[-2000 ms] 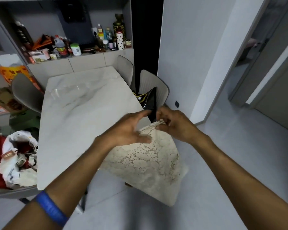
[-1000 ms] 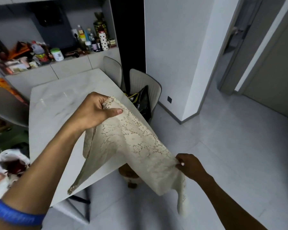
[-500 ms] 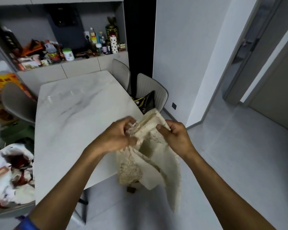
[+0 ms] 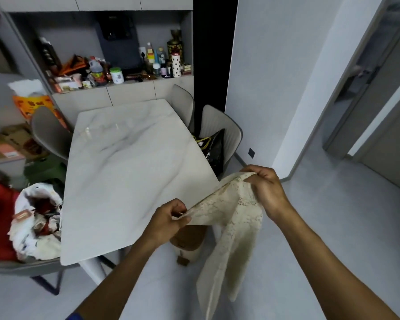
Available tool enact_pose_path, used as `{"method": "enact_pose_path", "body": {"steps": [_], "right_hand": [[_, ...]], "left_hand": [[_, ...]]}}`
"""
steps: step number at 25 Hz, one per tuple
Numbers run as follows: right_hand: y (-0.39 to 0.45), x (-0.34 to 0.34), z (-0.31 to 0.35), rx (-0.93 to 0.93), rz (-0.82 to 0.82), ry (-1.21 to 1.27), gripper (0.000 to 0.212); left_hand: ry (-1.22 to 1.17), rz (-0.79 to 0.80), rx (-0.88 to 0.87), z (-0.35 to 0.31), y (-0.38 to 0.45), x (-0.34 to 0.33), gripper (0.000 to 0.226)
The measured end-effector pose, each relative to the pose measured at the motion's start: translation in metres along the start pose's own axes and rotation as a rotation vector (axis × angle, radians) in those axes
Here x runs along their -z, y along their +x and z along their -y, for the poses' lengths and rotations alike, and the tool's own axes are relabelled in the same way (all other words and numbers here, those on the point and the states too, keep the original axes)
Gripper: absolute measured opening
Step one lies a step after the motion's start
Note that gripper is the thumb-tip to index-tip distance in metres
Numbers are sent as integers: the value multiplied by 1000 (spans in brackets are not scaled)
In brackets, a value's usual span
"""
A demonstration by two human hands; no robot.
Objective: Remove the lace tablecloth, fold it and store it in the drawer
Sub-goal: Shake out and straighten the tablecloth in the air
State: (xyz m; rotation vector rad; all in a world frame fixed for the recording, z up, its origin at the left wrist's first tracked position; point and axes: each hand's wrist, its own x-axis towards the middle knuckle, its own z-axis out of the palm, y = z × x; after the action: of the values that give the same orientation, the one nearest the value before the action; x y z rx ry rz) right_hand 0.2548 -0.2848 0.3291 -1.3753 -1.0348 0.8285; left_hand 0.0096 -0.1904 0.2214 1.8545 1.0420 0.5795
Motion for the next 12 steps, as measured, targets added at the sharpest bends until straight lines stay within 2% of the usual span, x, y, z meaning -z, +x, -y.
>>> {"method": "enact_pose_path", "body": {"steps": [3, 6, 12], "right_hand": [[-21, 18, 8, 16, 11, 68, 21], [-34, 39, 11, 8, -46, 151, 26], [-47, 51, 9, -13, -62, 200, 41]], "left_hand": [[-41, -117, 14, 6, -13, -27, 24], [-162, -258, 104, 22, -30, -46, 19], [-576, -208, 303, 26, -55, -83, 2]]}}
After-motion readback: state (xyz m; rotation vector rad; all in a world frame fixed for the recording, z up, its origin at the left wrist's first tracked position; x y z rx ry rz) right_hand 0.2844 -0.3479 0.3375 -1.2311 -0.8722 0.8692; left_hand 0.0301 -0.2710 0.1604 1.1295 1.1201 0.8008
